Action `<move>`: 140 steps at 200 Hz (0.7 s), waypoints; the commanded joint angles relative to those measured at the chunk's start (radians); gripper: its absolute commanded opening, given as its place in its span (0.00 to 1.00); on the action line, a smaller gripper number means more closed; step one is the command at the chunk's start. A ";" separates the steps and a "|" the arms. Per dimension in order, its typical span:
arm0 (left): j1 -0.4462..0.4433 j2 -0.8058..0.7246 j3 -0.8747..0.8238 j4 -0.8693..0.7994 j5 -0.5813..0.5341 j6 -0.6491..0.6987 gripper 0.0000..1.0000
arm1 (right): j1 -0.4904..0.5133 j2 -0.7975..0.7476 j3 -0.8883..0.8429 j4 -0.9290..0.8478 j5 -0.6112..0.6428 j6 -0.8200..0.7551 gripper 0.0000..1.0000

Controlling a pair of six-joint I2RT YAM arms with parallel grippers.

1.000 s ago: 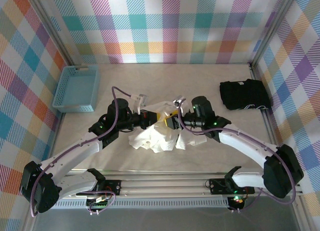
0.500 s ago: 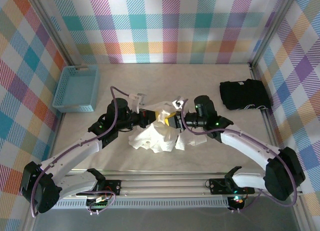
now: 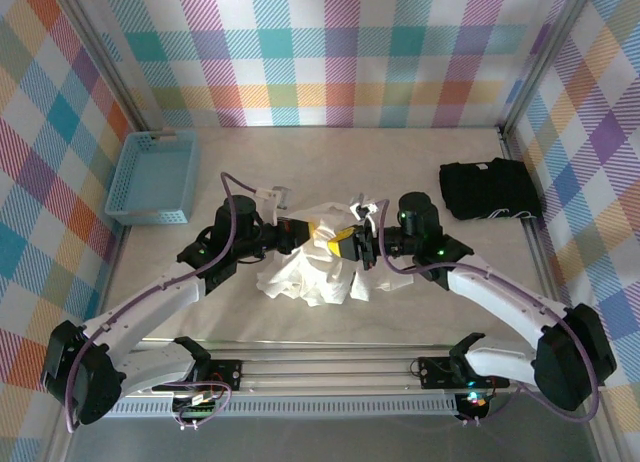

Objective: Fold the inside-out t-shirt

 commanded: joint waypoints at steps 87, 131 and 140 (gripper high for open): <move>0.018 0.096 0.054 -0.028 -0.023 0.016 0.00 | 0.069 0.088 0.078 0.214 -0.166 0.166 0.00; 0.023 0.097 0.048 -0.027 -0.020 0.018 0.00 | 0.072 0.094 0.093 0.133 -0.147 0.107 0.00; 0.028 0.088 0.040 -0.019 -0.010 0.015 0.00 | 0.072 0.071 0.097 0.043 -0.110 0.048 0.00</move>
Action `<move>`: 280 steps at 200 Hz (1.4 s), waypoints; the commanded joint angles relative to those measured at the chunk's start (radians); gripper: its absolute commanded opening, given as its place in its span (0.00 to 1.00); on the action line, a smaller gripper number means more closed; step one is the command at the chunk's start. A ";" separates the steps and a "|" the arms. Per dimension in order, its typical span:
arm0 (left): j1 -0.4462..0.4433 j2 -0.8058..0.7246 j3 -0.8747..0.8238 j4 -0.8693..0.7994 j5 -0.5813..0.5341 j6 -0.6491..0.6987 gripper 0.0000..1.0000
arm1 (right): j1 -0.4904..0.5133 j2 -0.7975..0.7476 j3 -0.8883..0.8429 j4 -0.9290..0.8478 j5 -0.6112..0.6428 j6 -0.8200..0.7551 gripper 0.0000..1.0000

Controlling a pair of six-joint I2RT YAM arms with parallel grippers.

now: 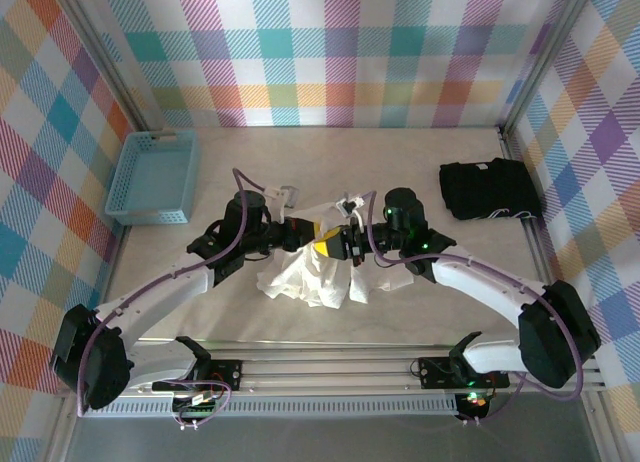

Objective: Fold the inside-out t-shirt

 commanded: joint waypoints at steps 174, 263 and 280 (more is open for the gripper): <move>0.060 -0.068 -0.037 0.066 0.048 -0.017 0.00 | -0.044 -0.127 0.041 -0.401 0.336 -0.250 0.53; 0.060 -0.088 -0.049 0.042 0.023 -0.005 0.00 | -0.053 0.000 0.096 -0.278 0.142 -0.189 0.33; 0.062 -0.085 -0.048 0.028 -0.009 -0.001 0.00 | -0.055 -0.024 0.096 -0.263 0.109 -0.178 0.18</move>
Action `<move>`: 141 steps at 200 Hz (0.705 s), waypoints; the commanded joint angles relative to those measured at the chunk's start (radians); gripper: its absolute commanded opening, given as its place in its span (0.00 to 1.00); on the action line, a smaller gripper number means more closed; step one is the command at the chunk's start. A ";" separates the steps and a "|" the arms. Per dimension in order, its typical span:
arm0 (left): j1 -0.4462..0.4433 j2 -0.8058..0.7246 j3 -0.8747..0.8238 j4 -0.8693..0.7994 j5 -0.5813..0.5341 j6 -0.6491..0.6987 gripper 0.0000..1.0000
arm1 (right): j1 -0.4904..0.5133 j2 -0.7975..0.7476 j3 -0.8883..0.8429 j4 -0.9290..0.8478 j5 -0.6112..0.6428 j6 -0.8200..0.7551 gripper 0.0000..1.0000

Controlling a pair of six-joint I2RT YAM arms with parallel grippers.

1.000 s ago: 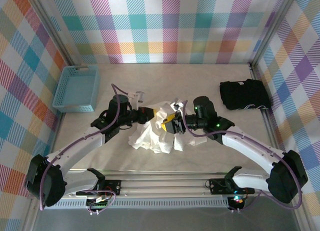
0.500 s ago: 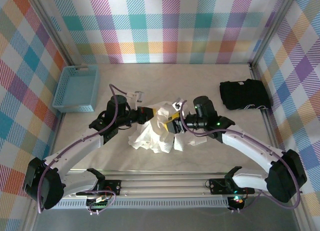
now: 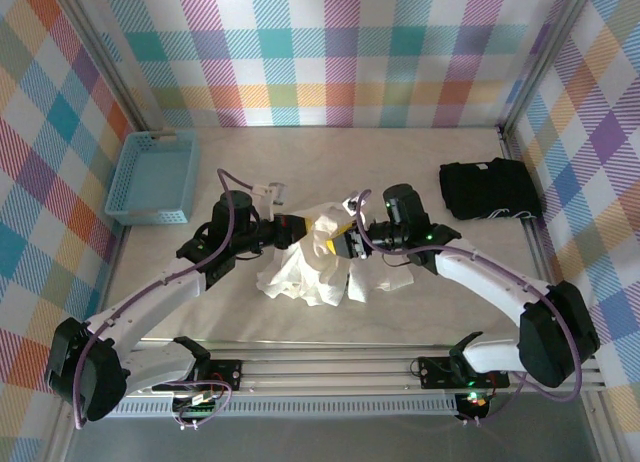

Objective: Fold the inside-out t-shirt

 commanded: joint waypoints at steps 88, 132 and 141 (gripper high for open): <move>0.014 0.039 0.093 -0.199 -0.276 0.109 0.51 | 0.002 -0.024 0.019 0.405 -0.207 0.328 0.00; 0.015 -0.125 0.044 -0.204 -0.199 0.114 0.77 | 0.002 0.020 0.056 0.379 -0.126 0.357 0.00; 0.014 -0.141 0.042 -0.205 -0.158 0.107 0.77 | 0.002 0.025 0.068 0.349 -0.106 0.355 0.00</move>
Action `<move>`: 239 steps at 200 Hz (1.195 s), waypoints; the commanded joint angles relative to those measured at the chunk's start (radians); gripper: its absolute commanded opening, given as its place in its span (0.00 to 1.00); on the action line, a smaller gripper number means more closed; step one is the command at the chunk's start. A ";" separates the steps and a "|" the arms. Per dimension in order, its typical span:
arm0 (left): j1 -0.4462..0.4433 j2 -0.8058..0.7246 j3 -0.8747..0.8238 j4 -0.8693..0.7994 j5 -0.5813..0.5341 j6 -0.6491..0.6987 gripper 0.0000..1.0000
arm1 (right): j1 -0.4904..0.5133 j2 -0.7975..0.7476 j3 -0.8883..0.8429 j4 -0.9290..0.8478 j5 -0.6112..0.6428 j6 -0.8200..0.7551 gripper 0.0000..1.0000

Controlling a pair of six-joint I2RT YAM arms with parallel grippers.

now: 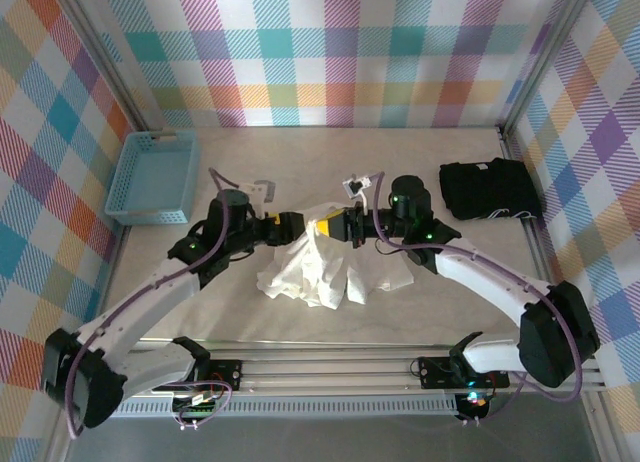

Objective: Fold the inside-out t-shirt

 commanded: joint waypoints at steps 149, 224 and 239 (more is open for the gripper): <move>-0.073 0.095 0.002 0.249 0.269 -0.013 0.15 | -0.011 0.090 0.241 -0.256 -0.014 0.107 0.01; -0.043 0.037 -0.046 0.224 0.276 0.006 0.00 | -0.112 0.067 0.218 -0.317 -0.044 0.110 0.39; -0.035 0.031 -0.049 0.221 0.286 0.006 0.00 | -0.124 0.059 0.209 -0.333 -0.041 0.101 0.41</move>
